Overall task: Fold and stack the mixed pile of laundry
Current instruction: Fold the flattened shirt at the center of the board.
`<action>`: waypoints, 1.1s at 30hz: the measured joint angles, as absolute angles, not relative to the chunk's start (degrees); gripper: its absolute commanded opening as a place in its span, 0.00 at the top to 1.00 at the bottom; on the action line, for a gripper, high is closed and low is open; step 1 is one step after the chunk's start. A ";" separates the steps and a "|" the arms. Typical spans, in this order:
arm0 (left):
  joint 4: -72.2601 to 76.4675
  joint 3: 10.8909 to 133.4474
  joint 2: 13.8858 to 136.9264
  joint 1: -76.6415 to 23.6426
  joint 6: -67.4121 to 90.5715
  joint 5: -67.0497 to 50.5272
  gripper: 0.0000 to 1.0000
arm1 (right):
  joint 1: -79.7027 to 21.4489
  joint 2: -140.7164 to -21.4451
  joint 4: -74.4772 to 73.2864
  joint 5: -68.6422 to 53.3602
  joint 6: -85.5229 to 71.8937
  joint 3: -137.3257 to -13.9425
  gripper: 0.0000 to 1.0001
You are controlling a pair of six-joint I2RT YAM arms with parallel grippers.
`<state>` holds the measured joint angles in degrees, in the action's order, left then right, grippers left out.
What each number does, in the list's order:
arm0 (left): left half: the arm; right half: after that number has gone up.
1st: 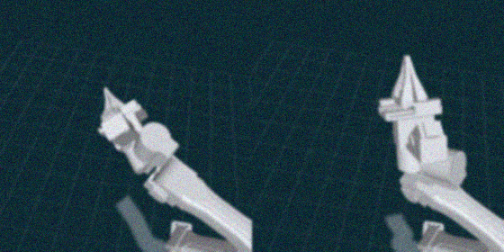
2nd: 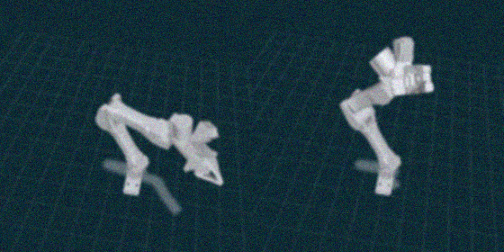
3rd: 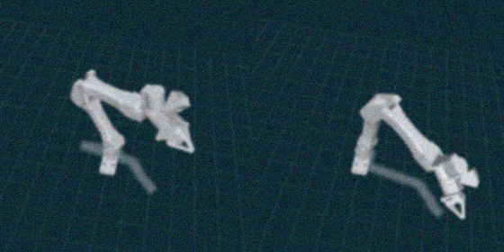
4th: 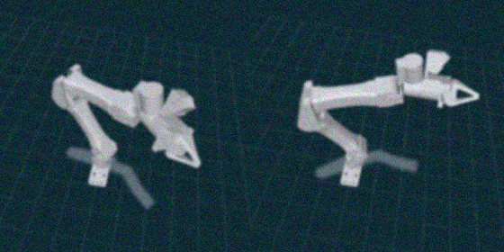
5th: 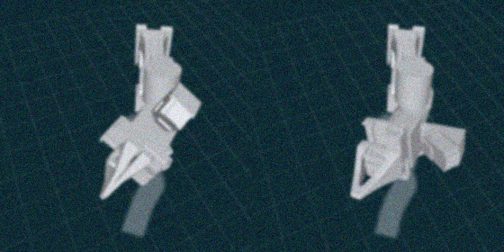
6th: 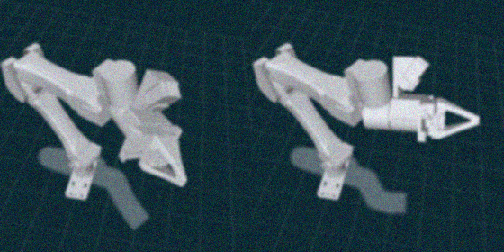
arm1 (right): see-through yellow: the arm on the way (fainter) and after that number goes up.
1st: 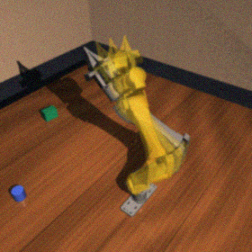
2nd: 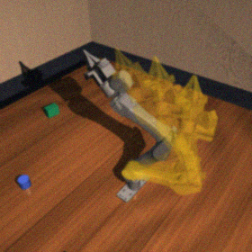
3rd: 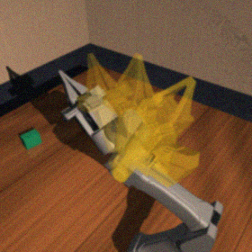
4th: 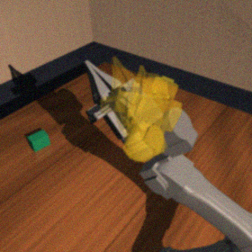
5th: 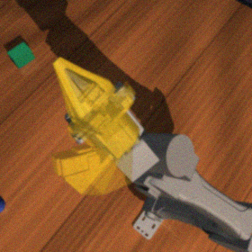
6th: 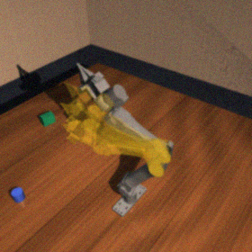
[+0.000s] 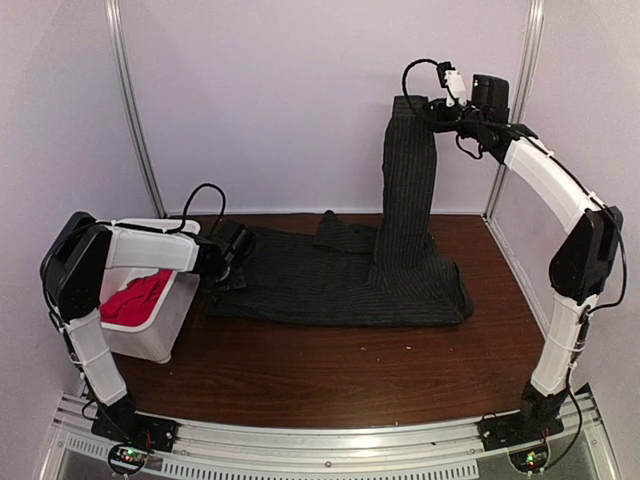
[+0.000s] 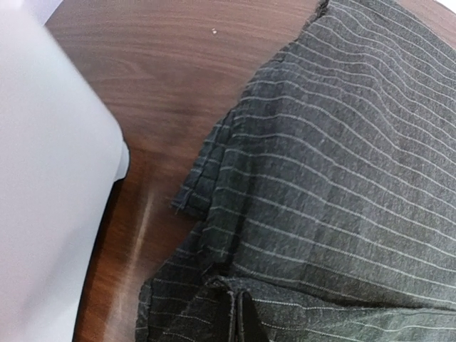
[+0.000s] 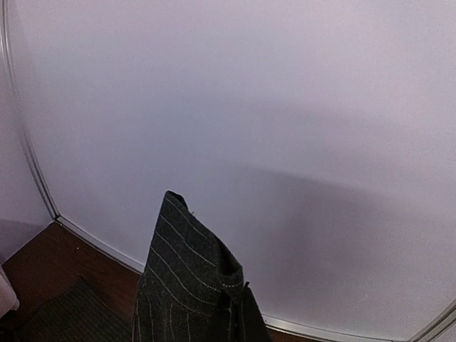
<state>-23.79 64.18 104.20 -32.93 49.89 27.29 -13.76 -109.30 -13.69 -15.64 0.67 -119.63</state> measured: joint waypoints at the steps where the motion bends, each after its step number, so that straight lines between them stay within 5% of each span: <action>1: -23.64 64.55 104.57 -32.93 49.63 27.29 1.00 | -13.76 -109.30 -13.67 -15.62 0.67 -119.07 1.00; 20: -23.09 68.16 111.55 -32.40 47.22 28.40 1.00 | -13.45 -106.83 -11.88 -12.75 1.13 -114.74 1.00; 24: -23.73 68.27 111.55 -31.77 46.04 28.21 0.83 | -13.23 -106.72 -10.90 -13.06 -0.30 -114.76 1.00; 27: -23.97 69.17 111.37 -31.62 42.74 27.33 0.45 | -13.15 -106.80 -10.61 -15.03 -2.37 -114.83 1.00; 31: -23.35 68.97 107.53 -31.59 38.52 25.69 0.29 | -13.26 -107.94 -10.46 -15.99 -4.40 -114.80 0.98; 33: -22.98 68.71 103.59 -31.59 36.34 24.86 0.25 | -13.23 -109.16 -10.57 -15.03 -4.97 -114.72 0.83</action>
<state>-22.98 68.71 103.59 -31.59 36.34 24.86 -13.23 -109.16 -10.57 -15.03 -4.97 -114.72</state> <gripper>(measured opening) 0.697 0.015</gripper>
